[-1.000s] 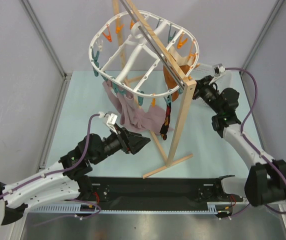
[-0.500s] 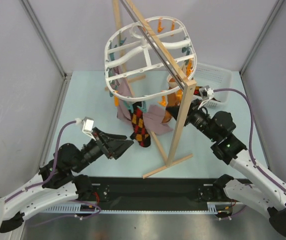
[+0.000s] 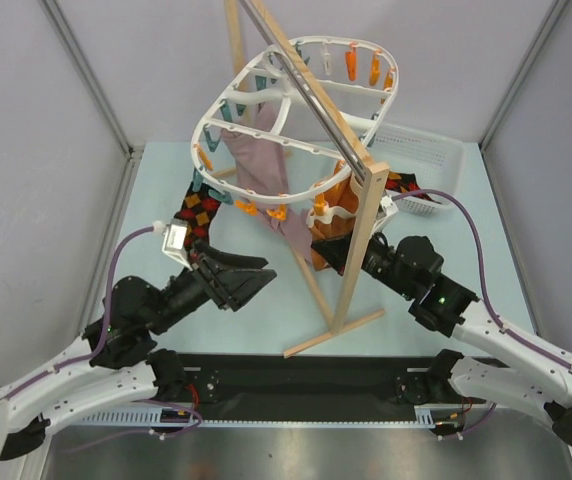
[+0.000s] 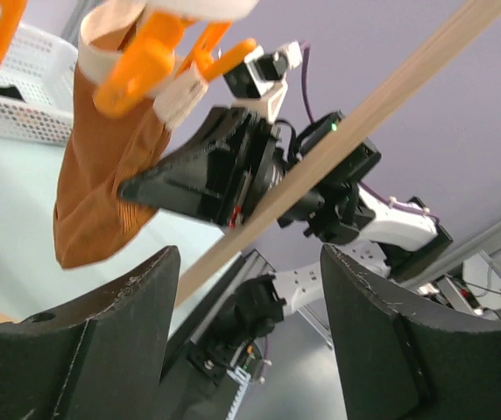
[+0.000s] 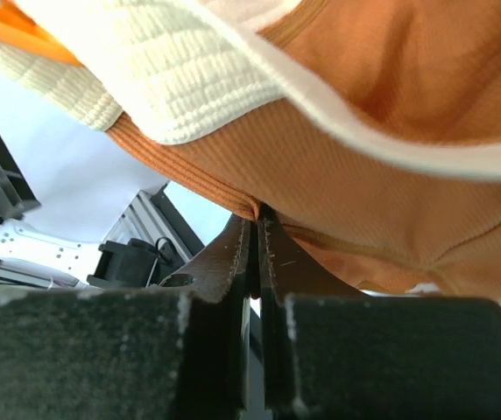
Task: Clip the socks to the hanger
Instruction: Rotate the hanger at the clothesline, then open the clamp at the hanger.
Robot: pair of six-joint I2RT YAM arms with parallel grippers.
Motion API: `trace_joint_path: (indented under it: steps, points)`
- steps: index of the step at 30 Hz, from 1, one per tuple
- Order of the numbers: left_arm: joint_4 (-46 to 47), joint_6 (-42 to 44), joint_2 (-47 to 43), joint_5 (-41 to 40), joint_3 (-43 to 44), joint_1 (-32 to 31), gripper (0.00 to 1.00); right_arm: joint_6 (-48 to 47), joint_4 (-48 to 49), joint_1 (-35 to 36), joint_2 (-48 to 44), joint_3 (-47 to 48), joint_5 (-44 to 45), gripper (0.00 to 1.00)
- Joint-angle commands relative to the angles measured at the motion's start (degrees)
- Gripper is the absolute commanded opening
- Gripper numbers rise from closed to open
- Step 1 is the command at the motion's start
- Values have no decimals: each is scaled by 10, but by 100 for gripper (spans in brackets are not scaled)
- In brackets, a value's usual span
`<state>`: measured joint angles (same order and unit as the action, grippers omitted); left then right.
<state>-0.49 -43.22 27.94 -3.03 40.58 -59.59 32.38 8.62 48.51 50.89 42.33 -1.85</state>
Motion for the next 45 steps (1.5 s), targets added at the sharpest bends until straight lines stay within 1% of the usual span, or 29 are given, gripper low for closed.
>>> trace_joint_path:
  steps: [1, 2, 4, 5, 6, 12, 16, 20, 24, 27, 32, 34, 35, 37, 40, 41, 43, 44, 45]
  points:
    - [43, 38, 41, -14, 62, 4, 70, -9, 0, 6, -2, 5, 18, 5]
    - [35, 52, 48, -43, 73, 4, 70, -18, -5, 5, -4, 7, 18, 5]
    - [28, 81, 66, -72, 98, 4, 71, -23, -11, 6, -5, 13, 18, 6]
    - [30, 89, 72, -86, 102, 3, 72, -28, -15, 5, -7, 13, 32, 6]
    - [35, 108, 77, -89, 112, 4, 73, -29, -16, 6, -9, 13, 33, 7]
    - [44, 138, 138, -99, 148, 4, 78, -42, -19, 5, -11, 13, 40, 9]
    - [51, 152, 171, -110, 159, 3, 77, -47, -19, 5, -13, 14, 40, 9]
    - [56, 161, 203, -109, 171, 3, 71, -44, -19, 5, -17, 14, 41, 10]
    - [67, 173, 227, -111, 178, 3, 69, -42, -15, 4, -16, 12, 38, 9]
    - [66, 175, 238, -124, 180, 3, 71, -42, -16, 4, -19, 13, 39, 10]
    - [90, 175, 246, -141, 177, 3, 70, -42, -19, 4, -20, 14, 38, 10]
    - [93, 175, 250, -151, 178, 3, 68, -42, -19, 5, -19, 14, 38, 10]
    - [95, 174, 252, -153, 178, 3, 65, -43, -20, 4, -19, 14, 38, 10]
    - [99, 175, 253, -154, 178, 3, 62, -45, -24, 4, -19, 16, 38, 10]
    - [102, 170, 258, -151, 181, 3, 50, -55, -40, 4, -18, 22, 38, 13]
    - [98, 167, 258, -151, 183, 3, 42, -57, -47, 4, -17, 27, 38, 14]
    - [89, 155, 259, -151, 187, 3, 38, -68, -68, 3, -15, 37, 34, 17]
    - [85, 146, 259, -151, 189, 3, 32, -71, -78, 0, -15, 41, 30, 20]
    - [81, 140, 258, -149, 191, 3, 29, -74, -84, -3, -15, 49, 26, 25]
